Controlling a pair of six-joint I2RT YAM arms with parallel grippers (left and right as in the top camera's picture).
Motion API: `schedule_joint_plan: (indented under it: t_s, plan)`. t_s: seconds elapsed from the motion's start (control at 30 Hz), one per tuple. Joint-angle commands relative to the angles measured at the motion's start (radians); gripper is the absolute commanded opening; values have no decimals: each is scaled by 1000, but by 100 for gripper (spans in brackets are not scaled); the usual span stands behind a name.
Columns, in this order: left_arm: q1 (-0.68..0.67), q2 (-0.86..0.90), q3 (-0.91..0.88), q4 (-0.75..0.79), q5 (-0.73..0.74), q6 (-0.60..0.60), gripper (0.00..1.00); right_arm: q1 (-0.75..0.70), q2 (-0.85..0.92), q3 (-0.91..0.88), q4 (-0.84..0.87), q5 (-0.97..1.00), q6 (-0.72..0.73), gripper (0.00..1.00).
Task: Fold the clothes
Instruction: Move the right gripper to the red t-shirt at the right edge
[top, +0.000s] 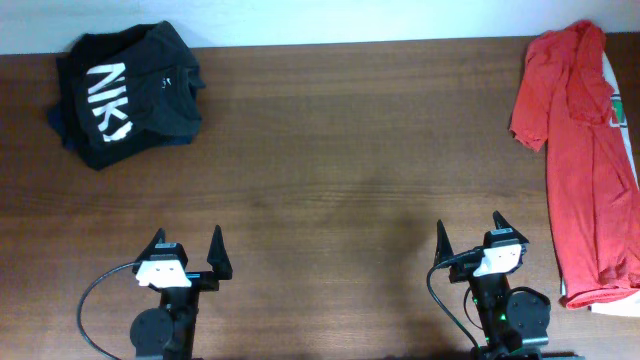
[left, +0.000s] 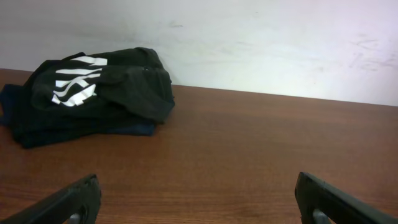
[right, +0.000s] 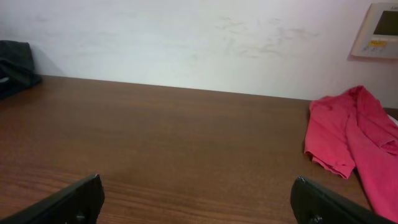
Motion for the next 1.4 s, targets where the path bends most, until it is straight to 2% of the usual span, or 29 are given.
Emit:
schedule_joint_plan:
  t_s: [0.0,0.6,0.67,0.73,0.77,0.83,0.9,0.97,1.07,1.2,1.27,1.37]
  plan:
    - [-6,-2,-6,-2,-6,13,99,11,-9,-5,-6,23,7,99]
    - [-6,-2,-6,-2,-6,13,99,12,-9,-5,-3,18,8,99]
    - [-6,-2,-6,-2,-6,13,99,13,-9,-5,0,-58,12,98]
    - [-6,-2,-6,-2,-6,13,99,13,-9,-5,12,-165,134,99]
    - [-6,-2,-6,-2,-6,13,99,13,-8,-5,19,-257,257,99]
    - [-6,-2,-6,-2,-6,13,99,13,-8,-5,21,-508,626,99]
    - [-6,-2,-6,-2,-6,13,99,13,-9,-5,32,-524,789,99]
    - [-6,-2,-6,-2,-6,13,99,13,-9,-5,30,-531,848,99]
    - [-6,-2,-6,-2,-6,13,99,13,-8,-5,94,-549,845,98]
    - [-6,-2,-6,-2,-6,13,99,12,-8,1,196,-506,762,99]
    - [-6,-2,-6,-2,-6,13,99,12,-4,42,203,-434,754,98]
    - [-6,-2,-6,-2,-6,13,99,12,27,127,202,-322,647,98]
